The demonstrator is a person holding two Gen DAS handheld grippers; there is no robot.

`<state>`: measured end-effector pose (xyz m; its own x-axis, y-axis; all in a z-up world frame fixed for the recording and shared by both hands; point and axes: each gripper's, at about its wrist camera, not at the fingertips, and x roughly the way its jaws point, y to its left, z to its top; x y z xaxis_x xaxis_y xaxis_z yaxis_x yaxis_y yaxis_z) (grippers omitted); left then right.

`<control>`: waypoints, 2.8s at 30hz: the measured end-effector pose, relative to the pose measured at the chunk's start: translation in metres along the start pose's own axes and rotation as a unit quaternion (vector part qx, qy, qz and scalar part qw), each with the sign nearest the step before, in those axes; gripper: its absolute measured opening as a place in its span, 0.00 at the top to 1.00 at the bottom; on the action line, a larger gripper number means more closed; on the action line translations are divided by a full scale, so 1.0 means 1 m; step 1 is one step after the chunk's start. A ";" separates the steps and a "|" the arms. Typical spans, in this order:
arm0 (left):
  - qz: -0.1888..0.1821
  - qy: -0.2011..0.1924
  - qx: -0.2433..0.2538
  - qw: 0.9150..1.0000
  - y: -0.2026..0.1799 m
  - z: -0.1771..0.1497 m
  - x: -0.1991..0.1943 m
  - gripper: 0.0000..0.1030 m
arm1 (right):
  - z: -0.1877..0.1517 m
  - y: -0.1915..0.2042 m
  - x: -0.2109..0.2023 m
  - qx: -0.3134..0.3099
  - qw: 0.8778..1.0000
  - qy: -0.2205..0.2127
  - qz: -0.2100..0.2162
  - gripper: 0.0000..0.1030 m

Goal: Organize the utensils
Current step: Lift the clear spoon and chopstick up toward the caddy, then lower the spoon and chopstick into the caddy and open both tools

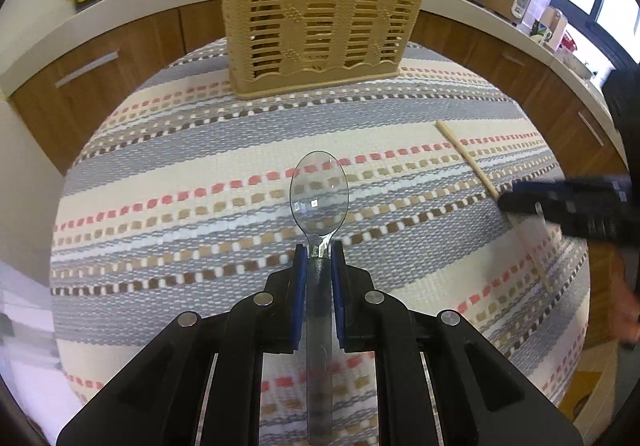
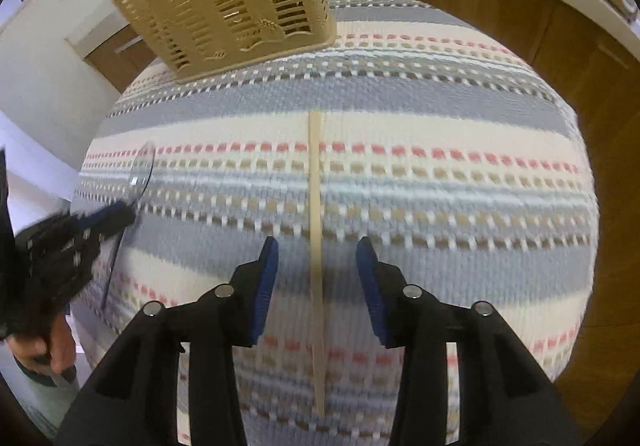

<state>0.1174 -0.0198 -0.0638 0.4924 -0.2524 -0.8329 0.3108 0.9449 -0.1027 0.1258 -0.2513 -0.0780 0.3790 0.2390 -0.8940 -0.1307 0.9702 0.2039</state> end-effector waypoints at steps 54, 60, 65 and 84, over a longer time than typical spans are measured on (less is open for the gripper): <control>-0.031 -0.258 -0.015 0.965 0.022 0.096 -0.145 0.90 | 0.082 0.055 -0.104 -0.109 0.979 -0.142 0.098 0.81; -0.040 -0.236 -0.030 0.970 0.040 0.091 -0.126 0.90 | 0.082 0.063 -0.055 -0.105 0.987 -0.104 0.070 0.52; -0.041 -0.229 -0.032 0.972 0.049 0.090 -0.116 0.90 | 0.097 0.068 -0.029 -0.101 0.990 -0.087 0.044 0.66; -0.042 -0.256 -0.038 0.965 0.060 0.106 -0.115 0.90 | 0.100 0.067 -0.066 -0.107 0.982 -0.149 0.047 0.96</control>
<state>0.1651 0.0436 0.0838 0.8111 -0.3805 -0.4443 0.3167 0.9242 -0.2135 0.1841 -0.1983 0.0345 0.6031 0.3587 -0.7125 -0.3557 0.9204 0.1623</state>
